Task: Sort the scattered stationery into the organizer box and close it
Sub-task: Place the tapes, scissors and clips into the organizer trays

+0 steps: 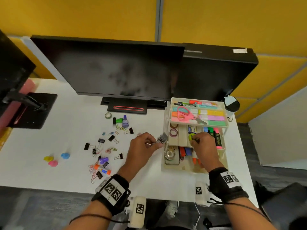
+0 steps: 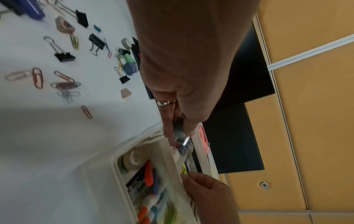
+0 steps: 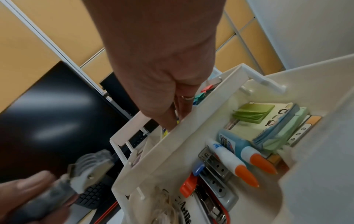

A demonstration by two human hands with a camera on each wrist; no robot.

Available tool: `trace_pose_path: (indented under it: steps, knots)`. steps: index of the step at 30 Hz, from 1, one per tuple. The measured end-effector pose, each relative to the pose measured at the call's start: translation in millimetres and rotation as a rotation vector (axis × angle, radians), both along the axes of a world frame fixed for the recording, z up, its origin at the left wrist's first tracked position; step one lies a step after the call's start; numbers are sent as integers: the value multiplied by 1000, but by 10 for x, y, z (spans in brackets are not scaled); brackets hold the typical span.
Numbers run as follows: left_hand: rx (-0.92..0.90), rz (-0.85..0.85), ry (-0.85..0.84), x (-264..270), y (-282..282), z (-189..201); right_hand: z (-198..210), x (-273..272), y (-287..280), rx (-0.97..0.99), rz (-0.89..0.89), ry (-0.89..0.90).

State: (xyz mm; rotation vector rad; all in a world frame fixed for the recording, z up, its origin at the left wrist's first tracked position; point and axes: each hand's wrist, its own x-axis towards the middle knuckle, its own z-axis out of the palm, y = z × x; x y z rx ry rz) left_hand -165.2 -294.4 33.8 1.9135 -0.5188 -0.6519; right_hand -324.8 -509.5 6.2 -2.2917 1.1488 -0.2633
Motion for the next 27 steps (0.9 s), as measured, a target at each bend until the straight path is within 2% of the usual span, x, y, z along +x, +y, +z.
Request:
trace_pose_path:
  steps: [4,8,11,13,14,20,23,27]
  knots:
    - [-21,-25,70,-210,-156,-41,71,-54,11,46,-15,-72]
    - [-41,-5,20,-459,-451,-12,166,-256,41,114,-106,-221]
    - [-63,-21,-72,-668,-739,54,338,-370,122,360,-96,-395]
    - [-87,-109,-167,-802,-907,91,452,-423,141,545,-26,-511]
    - [-93,-157,-194,-861,-977,101,475,-447,127,576,7,-543]
    - [-119,-361,-261,-1078,-1278,22,362,-528,-70,418,-24,-554]
    - [-43,-414,-311,-1086,-1333,-57,195,-560,-182,337,-19,-484]
    - [152,-494,-556,-1014,-1336,-126,4,-538,-279,173,85,-355]
